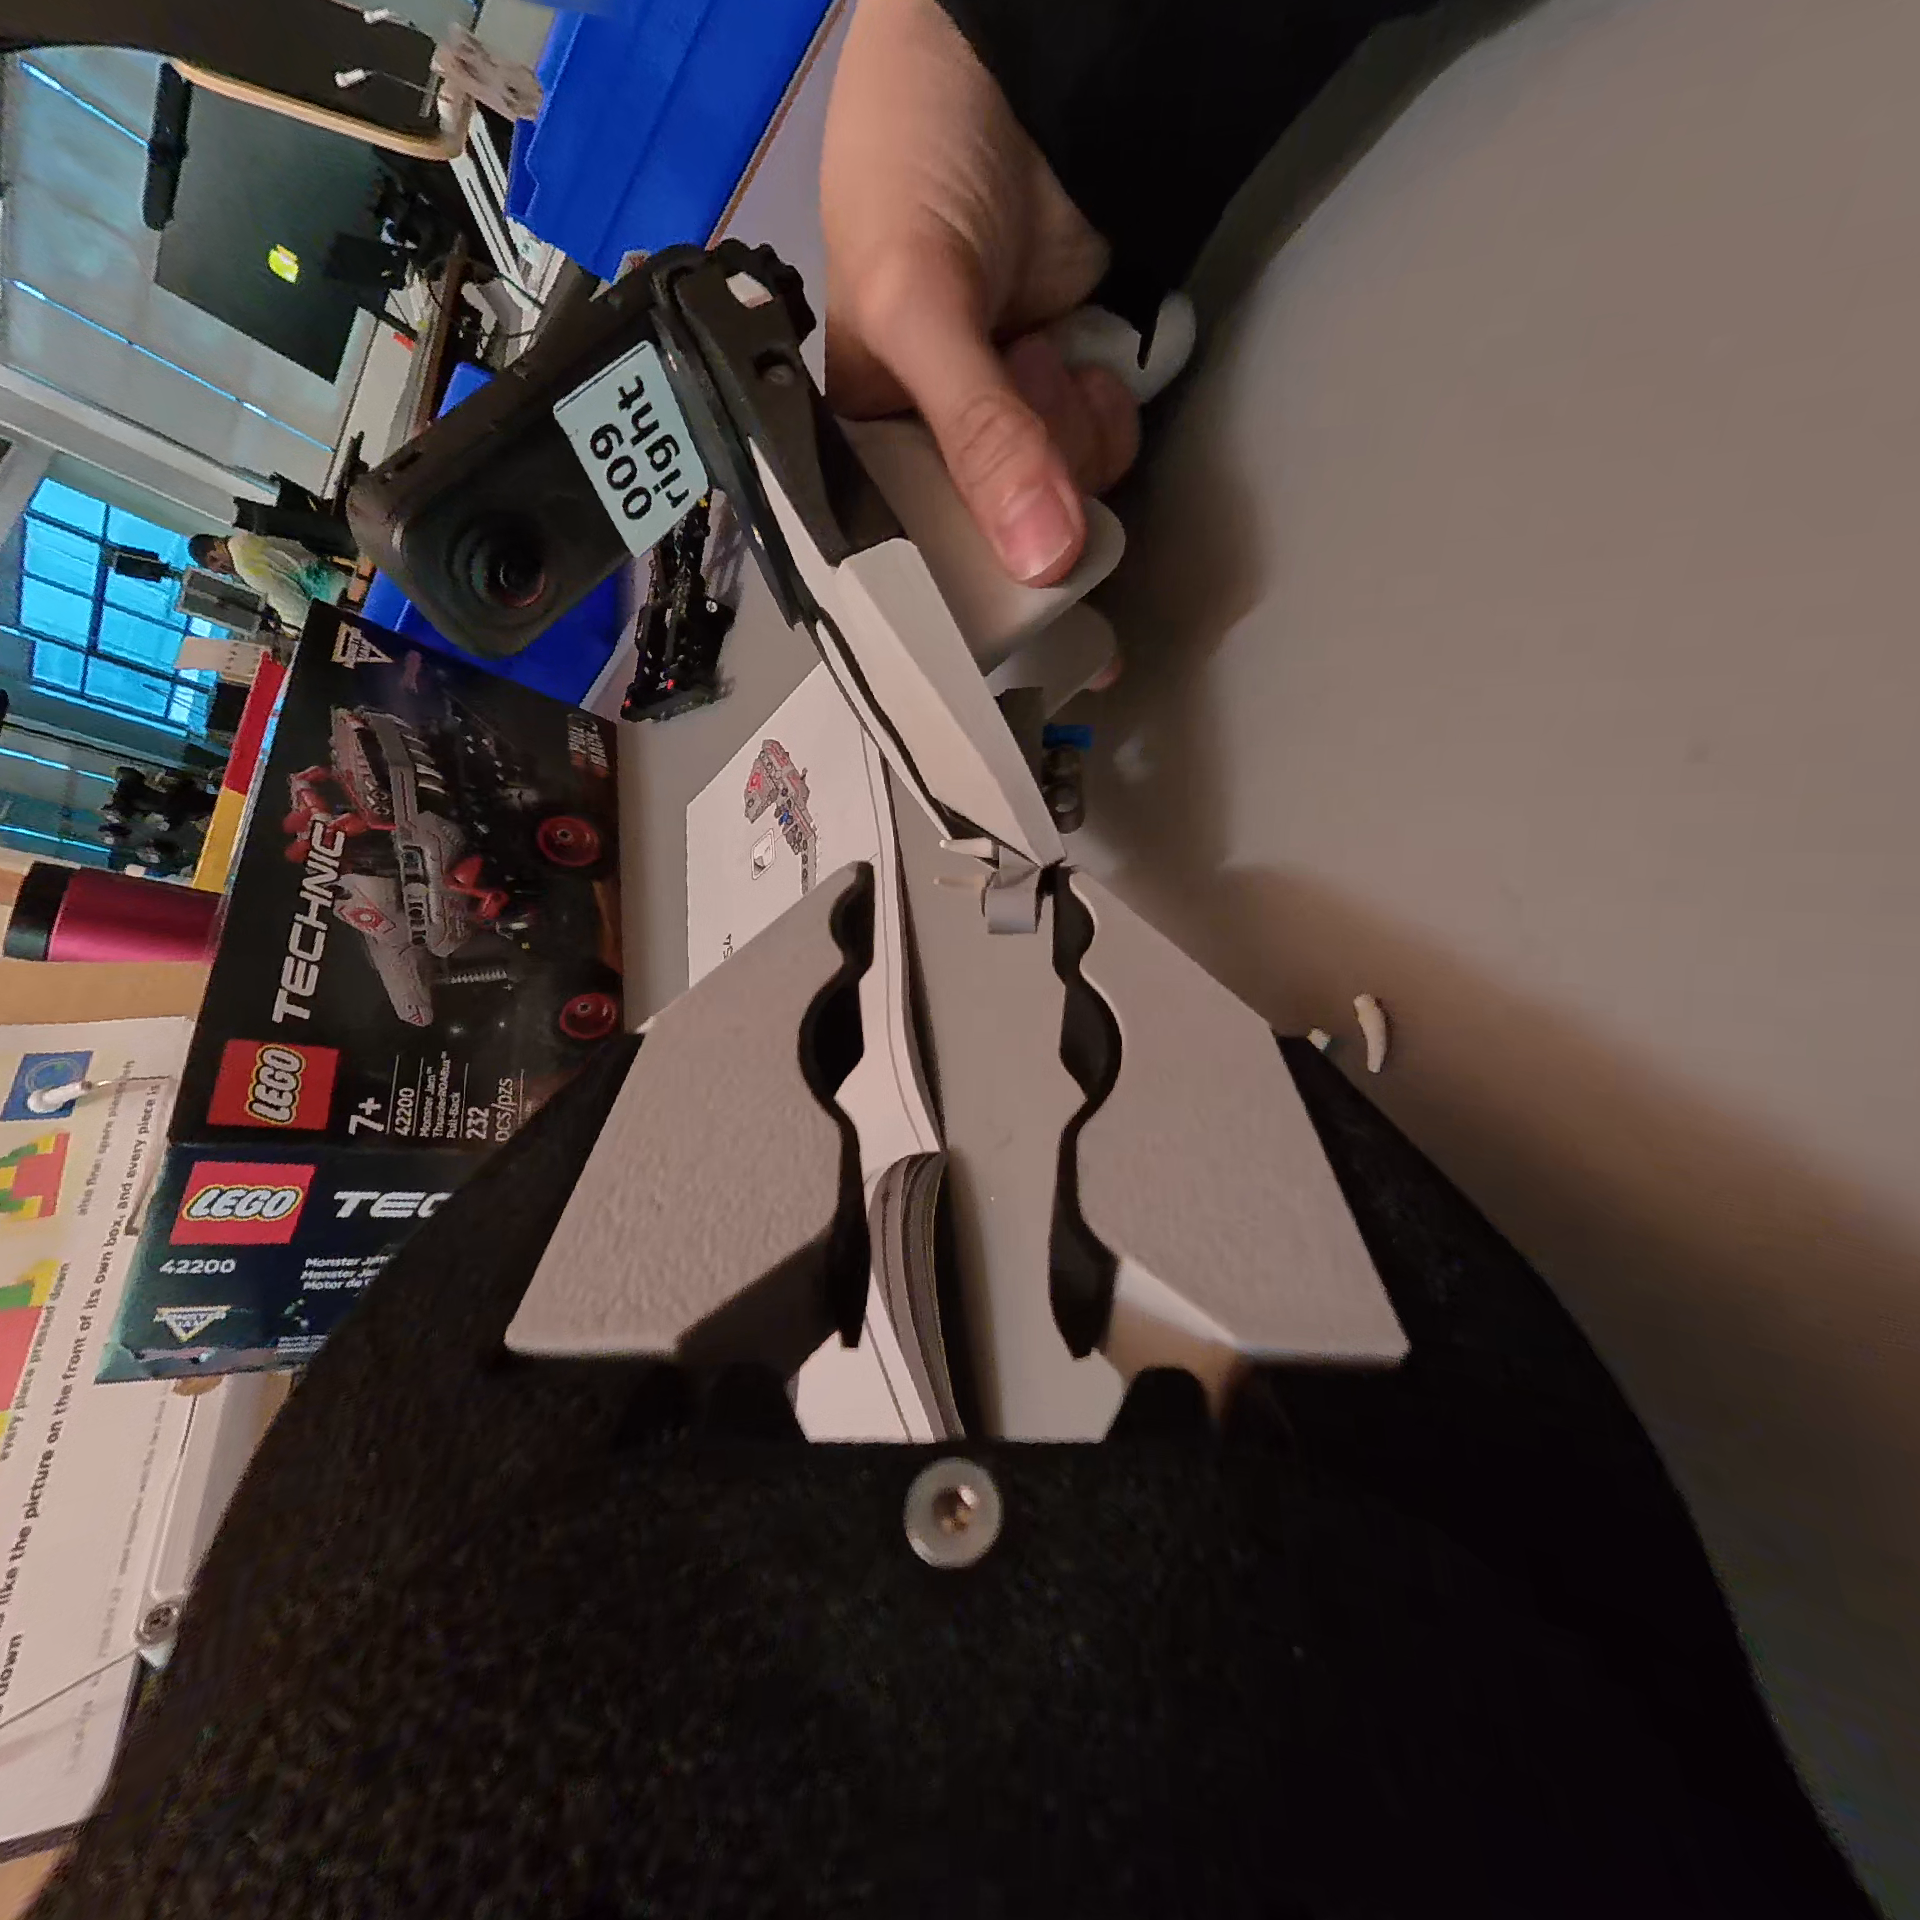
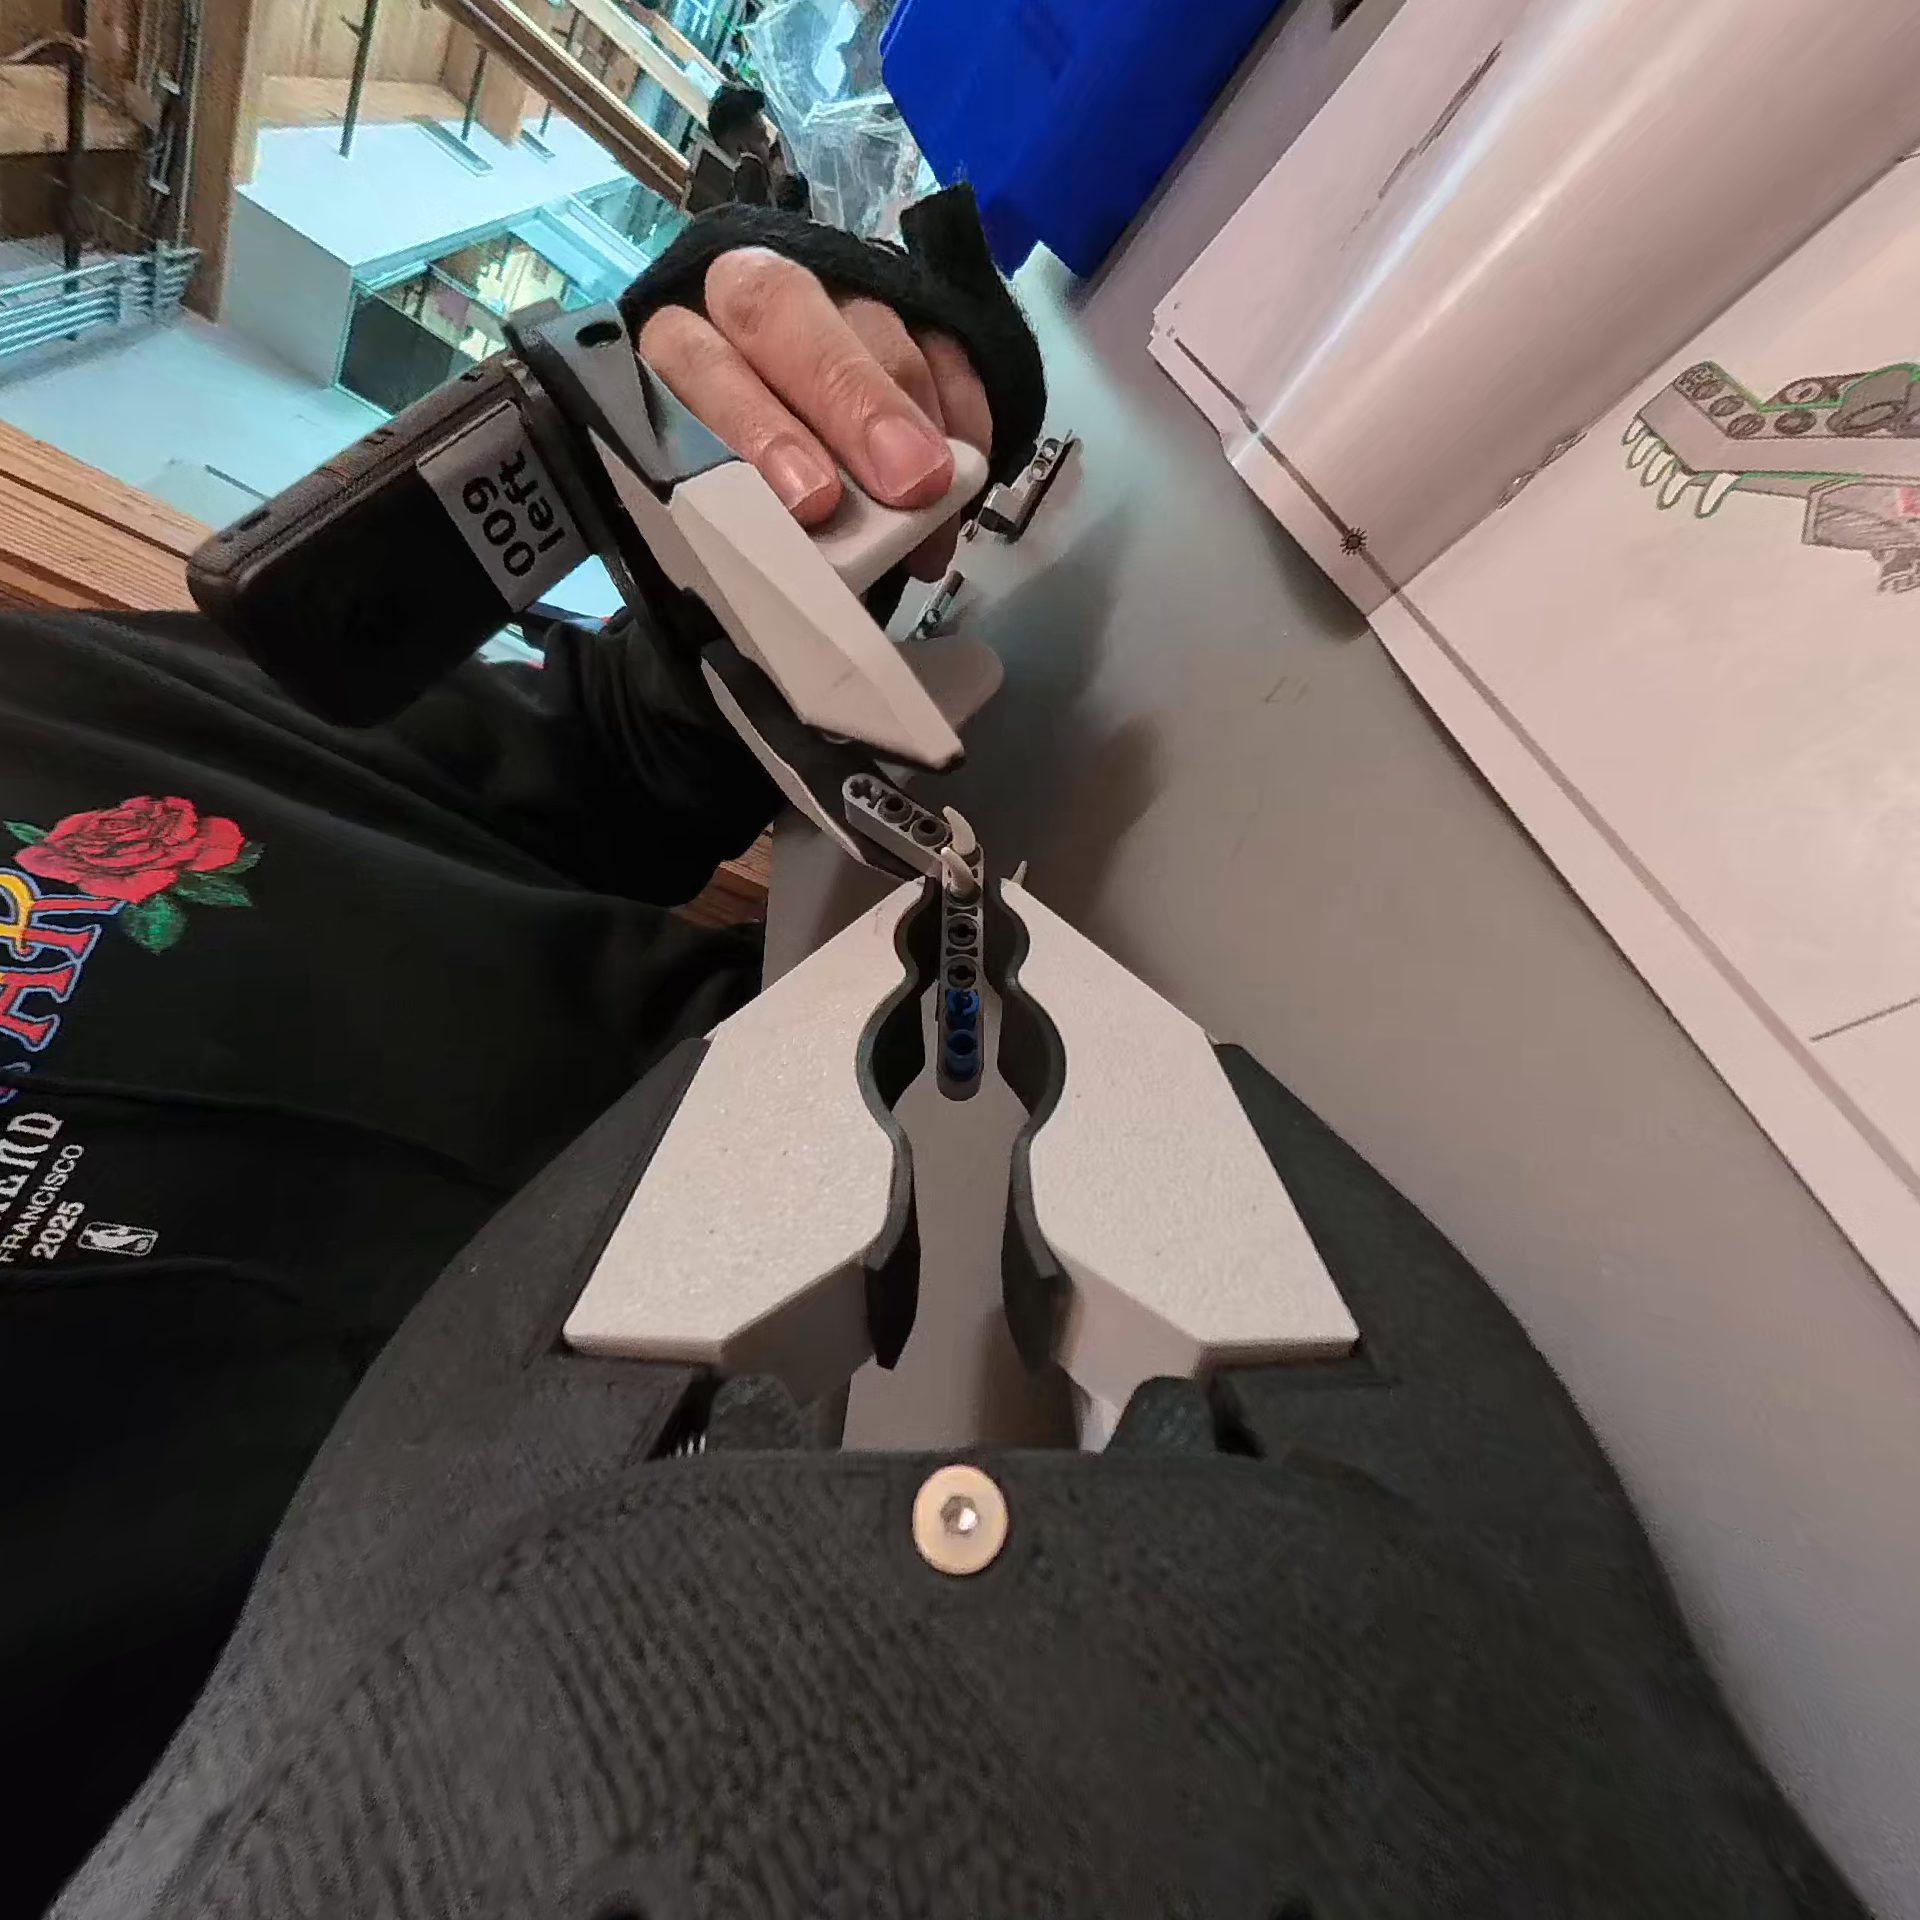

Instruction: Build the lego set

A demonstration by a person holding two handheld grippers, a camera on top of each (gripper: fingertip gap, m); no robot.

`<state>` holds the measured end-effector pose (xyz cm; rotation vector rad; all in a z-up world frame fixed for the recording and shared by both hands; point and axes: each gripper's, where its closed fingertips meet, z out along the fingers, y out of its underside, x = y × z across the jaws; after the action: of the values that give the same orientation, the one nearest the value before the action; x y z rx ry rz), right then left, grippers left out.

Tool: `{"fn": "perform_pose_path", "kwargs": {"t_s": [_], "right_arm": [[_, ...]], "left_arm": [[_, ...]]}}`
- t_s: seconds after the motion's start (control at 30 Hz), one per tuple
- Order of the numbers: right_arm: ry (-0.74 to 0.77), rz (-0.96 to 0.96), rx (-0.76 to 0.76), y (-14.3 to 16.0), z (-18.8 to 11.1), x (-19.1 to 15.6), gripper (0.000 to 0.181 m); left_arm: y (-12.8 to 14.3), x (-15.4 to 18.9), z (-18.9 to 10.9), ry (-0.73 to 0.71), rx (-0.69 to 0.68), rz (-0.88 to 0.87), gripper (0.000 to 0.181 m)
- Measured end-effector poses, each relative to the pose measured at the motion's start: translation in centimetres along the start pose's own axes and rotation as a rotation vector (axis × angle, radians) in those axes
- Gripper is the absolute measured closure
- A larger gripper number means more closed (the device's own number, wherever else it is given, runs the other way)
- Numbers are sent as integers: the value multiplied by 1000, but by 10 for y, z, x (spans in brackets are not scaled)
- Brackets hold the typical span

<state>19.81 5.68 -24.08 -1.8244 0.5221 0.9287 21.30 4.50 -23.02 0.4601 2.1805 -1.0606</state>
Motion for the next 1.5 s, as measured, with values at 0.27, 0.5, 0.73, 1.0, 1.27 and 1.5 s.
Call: {"fn": "perform_pose_path", "kwargs": {"t_s": [0.27, 0.5, 0.73, 1.0, 1.27, 1.5], "right_arm": [[-4, 4, -8, 1, 1, 0, 175], [17, 0, -30, 4, 3, 3, 175], [29, -9, -43, 7, 4, 4, 175], [42, -8, -49, 8, 4, 5, 175], [52, -9, -56, 8, 5, 6, 175], [58, -13, -59, 9, 5, 6, 174]], "left_arm": [[-1, 7, 1, 25, 27, -22, 161], [2, 11, 2, 61, 32, -58, 163], [3, 14, 2, 85, 24, -95, 163], [5, 15, 3, 95, 21, -121, 164], [6, 17, 4, 103, 26, -146, 164], [6, 17, 4, 114, 33, -183, 164]]}}
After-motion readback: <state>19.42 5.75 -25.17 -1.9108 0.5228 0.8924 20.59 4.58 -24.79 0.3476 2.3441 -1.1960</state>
